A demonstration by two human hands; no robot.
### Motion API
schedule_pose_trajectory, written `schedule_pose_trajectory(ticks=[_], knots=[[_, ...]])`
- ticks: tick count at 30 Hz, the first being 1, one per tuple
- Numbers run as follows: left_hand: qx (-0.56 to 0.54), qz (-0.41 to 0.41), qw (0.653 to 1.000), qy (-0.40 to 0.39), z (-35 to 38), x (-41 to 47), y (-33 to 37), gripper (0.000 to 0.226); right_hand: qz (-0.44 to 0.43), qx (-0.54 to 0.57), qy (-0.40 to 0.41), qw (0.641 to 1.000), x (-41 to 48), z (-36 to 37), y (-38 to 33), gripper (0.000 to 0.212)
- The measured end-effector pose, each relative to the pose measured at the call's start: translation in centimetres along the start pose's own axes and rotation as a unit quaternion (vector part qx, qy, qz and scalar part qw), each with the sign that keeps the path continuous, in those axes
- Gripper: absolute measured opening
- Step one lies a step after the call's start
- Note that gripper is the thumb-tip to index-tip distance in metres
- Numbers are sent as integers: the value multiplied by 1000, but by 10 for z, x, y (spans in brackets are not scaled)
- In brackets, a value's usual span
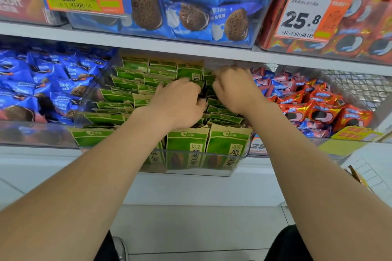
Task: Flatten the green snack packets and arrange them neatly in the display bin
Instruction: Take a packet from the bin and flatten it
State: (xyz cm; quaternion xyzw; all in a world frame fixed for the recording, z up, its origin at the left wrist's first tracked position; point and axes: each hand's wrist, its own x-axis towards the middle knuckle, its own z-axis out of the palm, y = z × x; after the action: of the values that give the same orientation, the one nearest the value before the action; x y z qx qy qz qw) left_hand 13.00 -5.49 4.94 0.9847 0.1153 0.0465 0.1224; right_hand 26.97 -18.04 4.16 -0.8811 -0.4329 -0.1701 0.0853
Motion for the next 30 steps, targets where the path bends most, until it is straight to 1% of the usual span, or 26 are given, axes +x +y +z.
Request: schedule_pose_trajectory(ticks=[3,6,9,11,12,14,16,18,20,21,23,25,26,27,28,29,30], knots=[[-29,10,999,23,-2,-5,-1,38,-61,-9,51,997,-19,-9,3,21],[-42,17,998,39,-8,-13,1,37,-75,-33,127,989,-36,-22,9,12],[-75,23,995,62,-9,-20,1,35,-87,-18,224,971,-50,-34,12,22],[-100,21,991,88,-11,-25,1,33,-112,-2,297,948,-59,-49,5,22],[-115,20,987,109,-11,-26,1,32,-116,11,330,937,-62,-54,1,21],[-149,34,972,181,-17,-32,6,29,-109,50,384,916,-72,-69,-12,20],[-194,79,939,274,-26,-42,17,31,-95,110,407,902,-82,-85,-26,17],[-240,137,904,327,-35,-54,32,36,-73,188,410,889,-92,-99,-43,14],[-278,174,883,337,-39,-63,44,35,-26,301,397,867,-99,-108,-60,24],[-295,174,877,338,-38,-66,48,32,-2,374,380,846,-101,-111,-66,31],[-328,134,870,342,-35,-69,54,29,44,510,344,787,-103,-115,-77,37],[-383,68,863,322,-34,-69,58,24,98,615,302,722,-104,-118,-80,28],[-436,32,849,298,-34,-69,60,17,119,649,274,700,-104,-119,-80,23],[-496,2,826,266,-34,-70,62,12,133,666,245,692,-105,-120,-80,23],[-546,-15,802,243,-34,-70,64,10,141,673,221,692,-107,-118,-78,24],[-569,-21,789,232,-34,-70,66,9,146,673,202,696,-109,-116,-76,23],[-573,-21,787,227,-33,-70,68,7,149,669,187,704,-111,-114,-75,23]])
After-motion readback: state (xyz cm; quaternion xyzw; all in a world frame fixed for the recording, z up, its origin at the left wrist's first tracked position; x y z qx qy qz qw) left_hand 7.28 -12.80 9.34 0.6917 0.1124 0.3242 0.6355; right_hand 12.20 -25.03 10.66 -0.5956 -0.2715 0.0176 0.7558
